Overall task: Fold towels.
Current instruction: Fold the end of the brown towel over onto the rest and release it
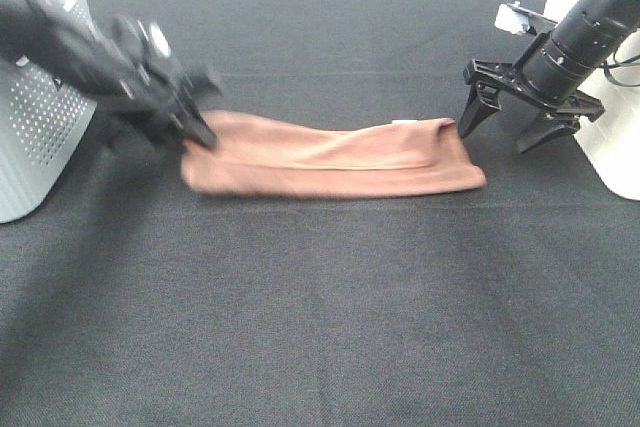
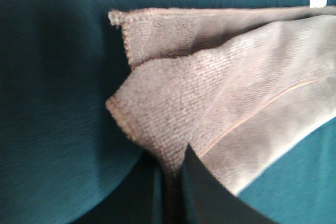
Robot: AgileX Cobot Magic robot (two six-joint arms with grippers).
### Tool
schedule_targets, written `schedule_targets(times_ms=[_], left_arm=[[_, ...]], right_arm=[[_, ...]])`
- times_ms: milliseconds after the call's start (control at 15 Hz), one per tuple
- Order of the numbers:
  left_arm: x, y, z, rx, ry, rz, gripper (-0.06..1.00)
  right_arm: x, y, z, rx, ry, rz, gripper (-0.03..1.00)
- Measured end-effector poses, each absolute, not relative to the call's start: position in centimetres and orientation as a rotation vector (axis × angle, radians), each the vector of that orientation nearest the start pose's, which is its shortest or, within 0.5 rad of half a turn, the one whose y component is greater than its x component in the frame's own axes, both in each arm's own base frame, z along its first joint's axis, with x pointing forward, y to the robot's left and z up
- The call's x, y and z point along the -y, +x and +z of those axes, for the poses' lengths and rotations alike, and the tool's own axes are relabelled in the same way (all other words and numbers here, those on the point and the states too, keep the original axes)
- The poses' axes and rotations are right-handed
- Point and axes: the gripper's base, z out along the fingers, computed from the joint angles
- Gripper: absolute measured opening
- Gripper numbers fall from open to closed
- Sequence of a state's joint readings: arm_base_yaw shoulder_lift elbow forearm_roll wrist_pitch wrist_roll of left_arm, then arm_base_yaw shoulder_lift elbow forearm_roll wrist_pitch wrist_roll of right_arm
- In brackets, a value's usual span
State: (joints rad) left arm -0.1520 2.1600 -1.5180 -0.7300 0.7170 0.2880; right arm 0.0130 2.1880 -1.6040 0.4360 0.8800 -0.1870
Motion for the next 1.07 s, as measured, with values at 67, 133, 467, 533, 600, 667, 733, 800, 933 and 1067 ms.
schedule_targets(times_ms=[67,133,467,533,600,667,733,800,933,1067], left_arm=[[10.4,43.5,16.4,-2.717,-0.053,-0.699,0.03],[10.1,43.2,17.7,-2.713,-0.047,-0.651,0.03],[9.8,43.1,24.6,-2.679,-0.02,-0.547,0.03],[10.8,43.2,25.6,-2.664,0.005,-0.57,0.03],[12.3,43.3,26.1,-2.652,0.034,-0.615,0.03],[14.2,43.4,25.9,-2.655,0.066,-0.669,0.03],[15.9,43.7,25.3,-2.673,0.089,-0.713,0.03],[17.6,44.1,24.0,-2.705,0.104,-0.742,0.03],[21.6,45.5,20.5,-2.758,0.093,-0.785,0.03],[24.3,46.6,18.9,-2.747,0.077,-0.819,0.03]], right_arm=[[-3.5,44.6,14.7,-2.878,0.069,0.501,0.77],[-3.5,44.6,14.7,-2.878,0.069,0.501,0.77],[-3.5,44.6,14.7,-2.878,0.069,0.501,0.77],[-3.5,44.6,14.7,-2.878,0.069,0.501,0.77],[-3.5,44.6,14.7,-2.878,0.069,0.501,0.77],[-3.5,44.6,14.7,-2.878,0.069,0.501,0.77],[-3.5,44.6,14.7,-2.878,0.069,0.501,0.77],[-3.5,44.6,14.7,-2.878,0.069,0.501,0.77],[-3.5,44.6,14.7,-2.878,0.069,0.501,0.77],[-3.5,44.6,14.7,-2.878,0.069,0.501,0.77]])
